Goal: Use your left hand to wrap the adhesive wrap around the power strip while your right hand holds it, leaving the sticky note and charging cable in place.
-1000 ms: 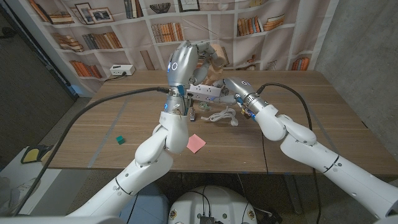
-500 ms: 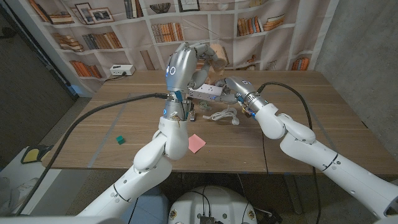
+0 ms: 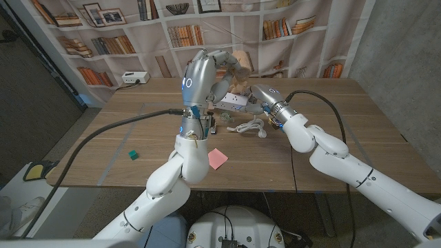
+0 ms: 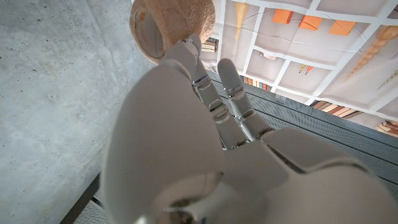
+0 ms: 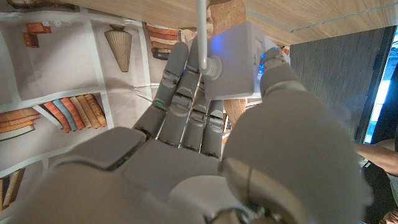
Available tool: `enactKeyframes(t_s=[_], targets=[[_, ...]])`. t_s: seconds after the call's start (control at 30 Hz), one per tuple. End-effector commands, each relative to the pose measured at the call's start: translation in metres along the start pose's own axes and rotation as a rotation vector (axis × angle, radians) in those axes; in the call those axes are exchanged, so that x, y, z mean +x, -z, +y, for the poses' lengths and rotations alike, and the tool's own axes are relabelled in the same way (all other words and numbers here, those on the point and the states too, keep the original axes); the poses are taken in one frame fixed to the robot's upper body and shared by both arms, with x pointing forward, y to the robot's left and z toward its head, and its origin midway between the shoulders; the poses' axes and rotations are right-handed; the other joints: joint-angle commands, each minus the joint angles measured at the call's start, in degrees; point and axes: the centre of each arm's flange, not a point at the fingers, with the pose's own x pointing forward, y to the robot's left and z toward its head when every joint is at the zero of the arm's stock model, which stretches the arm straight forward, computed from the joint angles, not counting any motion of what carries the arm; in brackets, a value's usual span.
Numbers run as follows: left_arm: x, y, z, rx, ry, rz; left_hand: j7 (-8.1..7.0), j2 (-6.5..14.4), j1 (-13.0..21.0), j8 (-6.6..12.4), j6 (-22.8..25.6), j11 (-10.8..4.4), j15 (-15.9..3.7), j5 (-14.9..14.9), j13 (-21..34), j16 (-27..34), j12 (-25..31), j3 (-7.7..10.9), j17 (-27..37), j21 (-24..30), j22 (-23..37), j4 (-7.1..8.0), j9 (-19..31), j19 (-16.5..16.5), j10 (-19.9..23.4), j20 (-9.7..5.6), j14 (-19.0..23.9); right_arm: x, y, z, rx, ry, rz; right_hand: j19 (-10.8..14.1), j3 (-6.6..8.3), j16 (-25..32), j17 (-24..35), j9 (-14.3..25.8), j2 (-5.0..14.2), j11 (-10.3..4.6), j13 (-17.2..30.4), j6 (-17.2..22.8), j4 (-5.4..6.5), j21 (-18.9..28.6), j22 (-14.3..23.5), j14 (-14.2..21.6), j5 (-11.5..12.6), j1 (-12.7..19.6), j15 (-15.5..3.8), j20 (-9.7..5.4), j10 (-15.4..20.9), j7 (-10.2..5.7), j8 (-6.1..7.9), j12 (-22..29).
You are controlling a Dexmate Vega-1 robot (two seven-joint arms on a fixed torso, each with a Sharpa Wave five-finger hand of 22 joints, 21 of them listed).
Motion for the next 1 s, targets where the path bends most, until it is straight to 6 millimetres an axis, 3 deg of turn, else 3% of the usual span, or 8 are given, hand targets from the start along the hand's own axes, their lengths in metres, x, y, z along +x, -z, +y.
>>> enactKeyframes(t_s=[0.03,1.0], targets=[[-0.008,-0.004,0.003,-0.044,-0.012,0.02,-0.18,-0.29,-0.13,0.09,0.32,-0.01,0.18,0.31,0.14,0.26,0.05,-0.01,0.17,0.22,0.05,0.08,0.02,-0.18,0.5,0.08,0.6,0.002,0.003,-0.003,-0.002,0.017,0.019,-0.14,3.81,-0.11,0.3,0.26,7.81,-7.23,7.62,5.19,0.3,0.15,0.13,5.44,0.4,7.3,-7.44,-4.91,7.78,-4.87,0.36,0.11],[-0.041,-0.003,0.001,-0.181,0.035,0.145,-0.2,-0.49,-0.08,-0.01,0.58,0.12,0.3,0.65,-0.07,0.39,-0.11,-0.09,0.16,0.47,-0.03,0.03,-0.26,-0.28,0.68,0.12,0.65,0.004,0.014,-0.035,0.033,0.098,0.046,-0.17,3.79,-0.23,0.34,0.3,7.91,-7.3,7.72,5.53,0.31,0.12,0.12,5.46,0.36,7.31,-7.45,-4.96,7.74,-4.98,0.39,-0.1]])
